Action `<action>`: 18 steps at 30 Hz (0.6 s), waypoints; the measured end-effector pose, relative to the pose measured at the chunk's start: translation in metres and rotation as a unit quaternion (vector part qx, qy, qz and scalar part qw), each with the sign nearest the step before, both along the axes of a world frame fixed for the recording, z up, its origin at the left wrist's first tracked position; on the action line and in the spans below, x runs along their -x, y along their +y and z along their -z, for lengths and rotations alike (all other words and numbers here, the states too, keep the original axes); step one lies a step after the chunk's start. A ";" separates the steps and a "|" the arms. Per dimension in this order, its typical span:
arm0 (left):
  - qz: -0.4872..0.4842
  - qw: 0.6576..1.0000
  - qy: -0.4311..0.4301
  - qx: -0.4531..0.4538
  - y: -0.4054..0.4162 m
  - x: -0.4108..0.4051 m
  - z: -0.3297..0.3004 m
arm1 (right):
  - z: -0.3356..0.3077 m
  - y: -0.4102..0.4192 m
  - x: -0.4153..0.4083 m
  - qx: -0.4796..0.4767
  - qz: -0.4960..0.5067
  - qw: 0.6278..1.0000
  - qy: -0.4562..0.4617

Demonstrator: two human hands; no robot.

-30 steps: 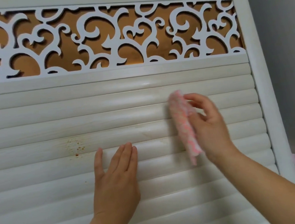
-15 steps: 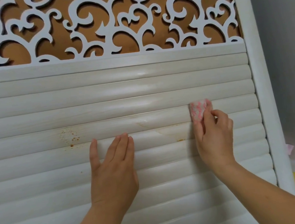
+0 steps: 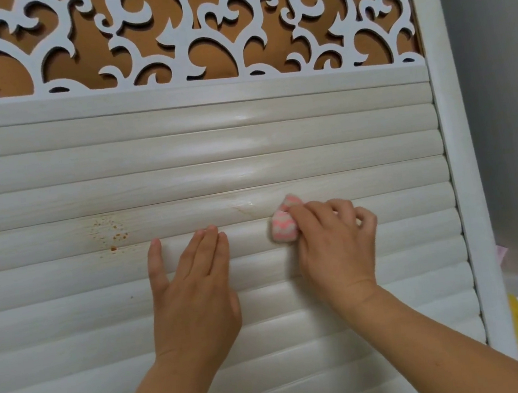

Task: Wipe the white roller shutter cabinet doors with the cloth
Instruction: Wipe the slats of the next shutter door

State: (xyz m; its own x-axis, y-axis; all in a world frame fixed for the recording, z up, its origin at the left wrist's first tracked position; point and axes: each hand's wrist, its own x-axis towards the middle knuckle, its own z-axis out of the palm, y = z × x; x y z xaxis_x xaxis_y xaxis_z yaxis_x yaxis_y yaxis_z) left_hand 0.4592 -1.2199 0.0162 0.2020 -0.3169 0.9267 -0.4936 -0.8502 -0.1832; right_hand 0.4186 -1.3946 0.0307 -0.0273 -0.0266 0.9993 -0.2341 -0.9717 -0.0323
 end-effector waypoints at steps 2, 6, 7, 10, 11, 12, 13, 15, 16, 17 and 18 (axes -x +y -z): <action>0.010 1.000 -0.003 0.013 0.001 0.000 0.001 | -0.001 0.017 -0.005 0.017 -0.008 1.000 0.006; 0.000 0.999 0.015 0.044 0.007 0.000 0.007 | -0.002 0.043 -0.010 0.047 -0.034 0.998 0.031; -0.005 0.999 0.018 0.048 0.009 -0.001 0.008 | -0.003 0.044 -0.010 0.058 -0.038 0.997 0.038; -0.023 0.999 0.011 0.038 0.012 -0.003 0.011 | -0.004 0.035 -0.006 0.099 -0.022 0.993 0.064; -0.028 0.999 0.008 0.033 0.013 -0.003 0.011 | -0.005 0.027 -0.004 0.109 -0.012 0.991 0.074; -0.033 0.999 0.006 0.028 0.014 -0.003 0.012 | -0.005 0.019 -0.001 0.111 -0.002 0.990 0.084; -0.037 0.999 0.006 0.024 0.015 -0.003 0.012 | -0.006 0.008 0.003 0.106 0.009 0.990 0.092; -0.045 0.999 0.009 0.016 0.016 -0.002 0.013 | -0.005 -0.014 0.012 0.077 0.035 0.992 0.097; -0.047 0.999 0.009 0.014 0.015 -0.002 0.013 | -0.004 -0.025 0.017 0.058 0.050 0.992 0.096; -0.048 0.999 0.011 0.015 0.015 -0.001 0.014 | -0.002 -0.034 0.020 0.038 0.061 0.993 0.096; -0.049 0.999 0.012 0.017 0.015 -0.001 0.014 | 0.000 -0.038 0.022 0.019 0.064 0.993 0.094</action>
State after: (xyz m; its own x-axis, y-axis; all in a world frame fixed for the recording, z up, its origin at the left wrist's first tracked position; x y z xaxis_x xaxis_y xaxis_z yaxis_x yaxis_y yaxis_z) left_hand 0.4602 -1.2047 0.0017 0.2522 -0.2635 0.9311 -0.4107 -0.9004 -0.1435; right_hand 0.3967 -1.4325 0.0310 0.1585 0.0025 0.9874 -0.3550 -0.9330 0.0593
